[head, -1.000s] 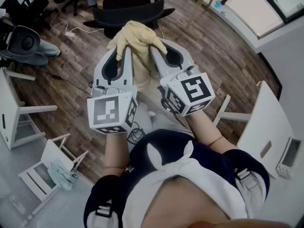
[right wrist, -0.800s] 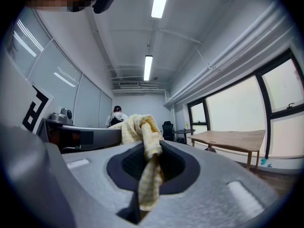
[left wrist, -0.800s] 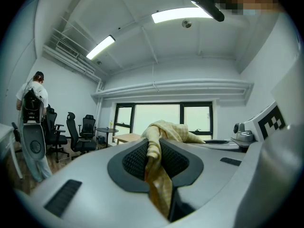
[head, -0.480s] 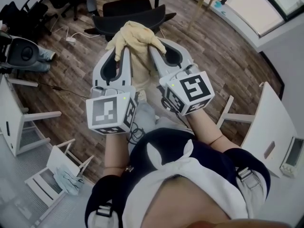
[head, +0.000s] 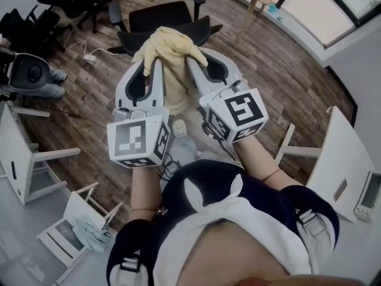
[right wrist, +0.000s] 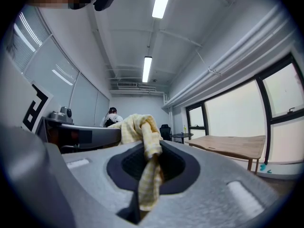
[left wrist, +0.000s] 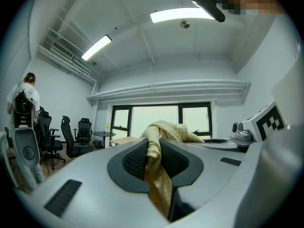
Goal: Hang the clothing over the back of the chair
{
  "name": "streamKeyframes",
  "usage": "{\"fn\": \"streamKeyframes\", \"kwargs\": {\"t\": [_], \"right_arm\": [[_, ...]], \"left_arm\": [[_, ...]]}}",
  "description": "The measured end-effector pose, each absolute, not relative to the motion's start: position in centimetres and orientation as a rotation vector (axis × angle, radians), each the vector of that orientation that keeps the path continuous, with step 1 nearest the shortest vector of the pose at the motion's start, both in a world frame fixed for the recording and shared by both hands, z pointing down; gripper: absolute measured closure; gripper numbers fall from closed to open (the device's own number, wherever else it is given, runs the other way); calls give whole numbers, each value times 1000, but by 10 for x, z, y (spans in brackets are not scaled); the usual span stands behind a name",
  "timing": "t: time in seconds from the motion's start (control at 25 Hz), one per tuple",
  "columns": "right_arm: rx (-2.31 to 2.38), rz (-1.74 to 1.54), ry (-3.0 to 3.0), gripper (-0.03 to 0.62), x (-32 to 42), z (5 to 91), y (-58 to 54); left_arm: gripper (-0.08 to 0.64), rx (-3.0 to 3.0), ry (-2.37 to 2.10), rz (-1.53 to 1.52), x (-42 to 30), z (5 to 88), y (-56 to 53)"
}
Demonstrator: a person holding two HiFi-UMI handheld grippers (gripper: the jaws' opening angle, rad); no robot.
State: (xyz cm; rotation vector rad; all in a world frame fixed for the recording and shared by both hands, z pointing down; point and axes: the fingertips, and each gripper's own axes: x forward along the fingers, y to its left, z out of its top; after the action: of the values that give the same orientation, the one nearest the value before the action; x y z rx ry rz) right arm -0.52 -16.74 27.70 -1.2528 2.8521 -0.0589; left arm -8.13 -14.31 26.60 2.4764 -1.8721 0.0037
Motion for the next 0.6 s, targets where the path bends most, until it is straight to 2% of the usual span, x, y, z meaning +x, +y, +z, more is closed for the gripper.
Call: {"fn": "streamKeyframes", "kwargs": {"t": [0.6], "right_arm": [[-1276,8,2843,554,-18,264,-205]], "left_arm": [[492,2502,-1855,-27,-93,250,-182]]}}
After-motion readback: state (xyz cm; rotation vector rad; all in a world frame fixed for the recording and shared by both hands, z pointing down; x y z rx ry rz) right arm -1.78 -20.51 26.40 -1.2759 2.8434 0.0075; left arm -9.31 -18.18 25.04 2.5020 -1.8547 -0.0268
